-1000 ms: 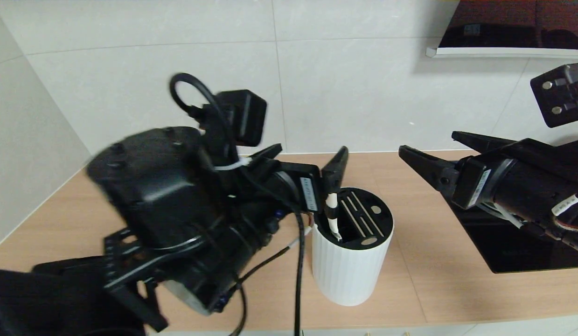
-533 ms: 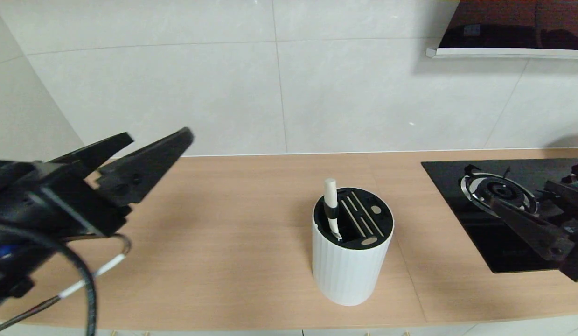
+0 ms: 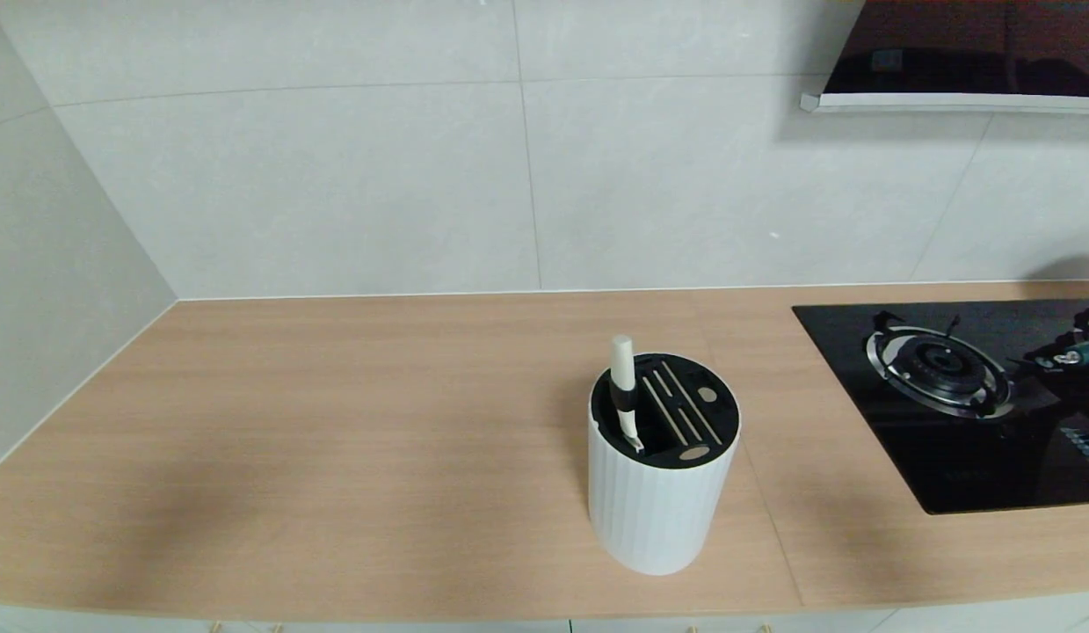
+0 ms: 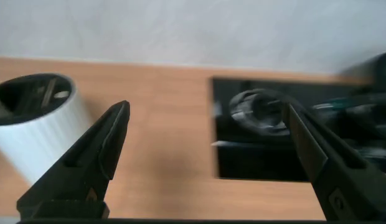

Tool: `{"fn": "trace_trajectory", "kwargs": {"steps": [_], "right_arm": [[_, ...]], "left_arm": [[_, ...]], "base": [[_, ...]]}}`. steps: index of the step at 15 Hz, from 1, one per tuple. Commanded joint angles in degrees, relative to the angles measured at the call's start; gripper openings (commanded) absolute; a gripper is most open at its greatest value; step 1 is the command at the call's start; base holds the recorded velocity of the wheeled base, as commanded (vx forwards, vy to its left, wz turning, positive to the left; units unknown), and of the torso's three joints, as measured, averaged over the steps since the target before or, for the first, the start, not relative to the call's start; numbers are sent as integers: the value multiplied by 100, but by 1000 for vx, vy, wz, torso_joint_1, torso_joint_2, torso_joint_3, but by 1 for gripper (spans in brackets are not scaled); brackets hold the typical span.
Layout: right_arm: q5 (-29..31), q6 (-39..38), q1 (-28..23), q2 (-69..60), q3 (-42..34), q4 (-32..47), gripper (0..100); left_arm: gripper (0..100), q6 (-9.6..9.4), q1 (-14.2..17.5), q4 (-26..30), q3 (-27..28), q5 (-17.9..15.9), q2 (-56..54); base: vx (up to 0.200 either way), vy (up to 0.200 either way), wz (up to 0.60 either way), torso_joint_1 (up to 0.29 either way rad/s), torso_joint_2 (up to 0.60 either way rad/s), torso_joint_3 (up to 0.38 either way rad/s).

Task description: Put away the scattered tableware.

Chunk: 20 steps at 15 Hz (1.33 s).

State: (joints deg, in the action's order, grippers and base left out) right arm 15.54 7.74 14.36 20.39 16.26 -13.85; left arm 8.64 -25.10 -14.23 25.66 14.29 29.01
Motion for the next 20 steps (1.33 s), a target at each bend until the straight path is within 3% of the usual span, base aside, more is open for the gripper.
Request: {"fn": "trace_trajectory", "kwargs": {"steps": [1,2,3,4,5,8,10,11,12,14,15,16,18,19,20], "right_arm": [[116,281,-619,-1459,624,981,100],[221,289,-803,-1459,589,822,100],[230,298,-821,-1459,571,814,100],[168,325,-1304,-1662,439,805,100],[10,325,-1515,-1916,369,945,100],[247,281,-1498,-2004,70,893,100],[247,272,-1489,-2022,-747,831,100],[239,219,-1489,-2022,-1292,524,100],[239,114,-1480,-2022,-1626,269,100],[-78,-704,-1480,-2022,-1626,1104,100],[-245,-748,-1480,-2031,-1626,1156,100],[-359,-792,-1480,-2022,-1626,1148,100],[-921,-774,-1480,-2022,-1626,1183,100],[-1361,-563,-1480,-2022,-1617,1473,100],[-1352,-431,-1480,-2022,-1626,1420,100]], "left_arm": [[100,-3,814,403,-255,-93,-1205],[100,-29,1121,482,-342,-102,-1495],[100,-29,1200,500,-360,-102,-1557],[100,-126,1701,588,-553,-189,-2022],[100,-284,1904,667,-633,-269,-2251],[100,-469,2589,755,-887,-304,-2717],[100,-1260,2598,412,-1881,-49,-2813],[100,-1462,2598,-10,-2540,4,-2822],[100,-1532,2580,236,-2566,21,-2875],[100,-1321,2554,1247,-2549,-22,-2901],[100,-1023,2554,1238,-2549,-233,-2901],[100,-838,2554,1238,-2557,-400,-2901],[100,-741,2554,1229,-2557,-418,-2901],[100,-812,2554,1229,-2566,-488,-2901],[100,-908,2554,1229,-2566,-576,-2901]], "base": [[0,0,0,0,0,0],[0,0,0,0,0,0],[0,0,0,0,0,0],[0,0,0,0,0,0],[0,0,0,0,0,0],[0,0,0,0,0,0],[0,0,0,0,0,0],[0,0,0,0,0,0],[0,0,0,0,0,0],[0,0,0,0,0,0],[0,0,0,0,0,0],[0,0,0,0,0,0],[0,0,0,0,0,0],[0,0,0,0,0,0],[0,0,0,0,0,0]]}}
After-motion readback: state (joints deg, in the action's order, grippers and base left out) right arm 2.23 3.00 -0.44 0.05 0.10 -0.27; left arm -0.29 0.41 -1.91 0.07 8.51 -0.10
